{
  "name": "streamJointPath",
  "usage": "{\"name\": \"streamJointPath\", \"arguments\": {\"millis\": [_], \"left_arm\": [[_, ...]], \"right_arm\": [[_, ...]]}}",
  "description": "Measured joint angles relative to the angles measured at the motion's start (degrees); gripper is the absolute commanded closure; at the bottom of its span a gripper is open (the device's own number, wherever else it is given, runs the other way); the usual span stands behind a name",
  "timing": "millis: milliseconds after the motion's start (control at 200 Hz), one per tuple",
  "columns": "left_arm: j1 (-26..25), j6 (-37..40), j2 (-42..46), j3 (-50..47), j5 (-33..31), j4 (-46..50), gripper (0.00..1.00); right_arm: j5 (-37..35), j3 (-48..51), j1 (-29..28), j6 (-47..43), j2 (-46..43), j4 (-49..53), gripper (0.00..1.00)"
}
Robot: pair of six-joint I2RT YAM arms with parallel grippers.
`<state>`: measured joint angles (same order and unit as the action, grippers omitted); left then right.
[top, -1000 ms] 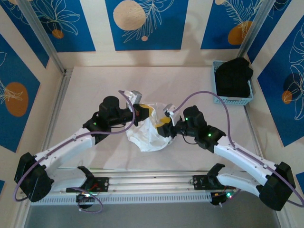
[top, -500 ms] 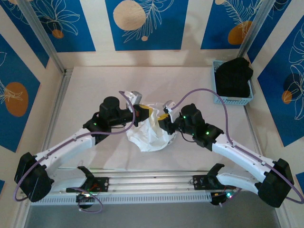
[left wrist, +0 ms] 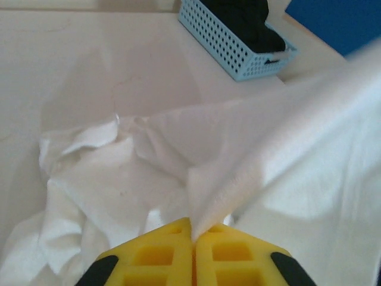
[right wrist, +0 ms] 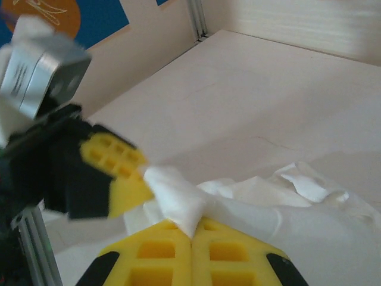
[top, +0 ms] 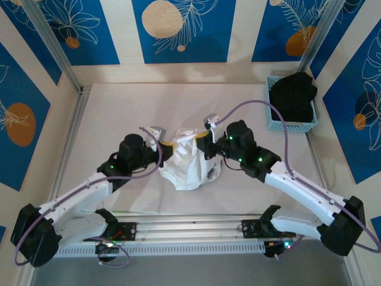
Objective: Fold the inside-out t-shirt
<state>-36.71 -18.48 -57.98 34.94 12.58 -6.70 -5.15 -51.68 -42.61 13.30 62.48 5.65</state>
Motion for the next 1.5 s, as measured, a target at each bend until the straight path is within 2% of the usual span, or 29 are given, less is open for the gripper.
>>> {"name": "streamJointPath", "arguments": {"millis": [130,265,455,635,825,955,1235,1500], "left_arm": [[0.1,0.6,3.9,-7.7,2.6,-4.9,0.7],[0.0,0.6,5.4,-14.1,3.9,-10.9,0.61],[-0.3,3.7,4.9,-16.2,3.5,-16.6,0.58],[-0.3,6.5,0.6,-16.2,0.8,-20.9,0.57],[-0.3,8.8,-4.2,-15.2,3.0,-23.1,0.5],[-0.2,9.9,-6.0,-13.7,5.0,-24.0,0.52],[1.1,10.0,-7.0,-11.2,8.2,-24.7,0.68],[2.7,9.4,-7.0,-11.0,12.4,-26.1,0.72]], "right_arm": [[-1.3,-4.2,-0.2,1.3,4.7,1.3,1.0],[-2.2,-9.4,-0.4,1.3,7.9,4.1,1.0],[-2.4,-13.1,-0.4,1.3,8.7,6.4,1.0],[-2.4,-13.2,-0.4,1.2,8.8,7.6,1.0],[-2.4,-13.2,-0.3,1.0,8.8,7.7,1.0],[-2.3,-13.2,-0.2,1.0,8.8,7.7,1.0],[-1.9,-13.0,0.4,1.0,8.5,7.7,1.0],[-1.9,-12.3,0.7,1.0,8.5,7.7,1.0]]}}
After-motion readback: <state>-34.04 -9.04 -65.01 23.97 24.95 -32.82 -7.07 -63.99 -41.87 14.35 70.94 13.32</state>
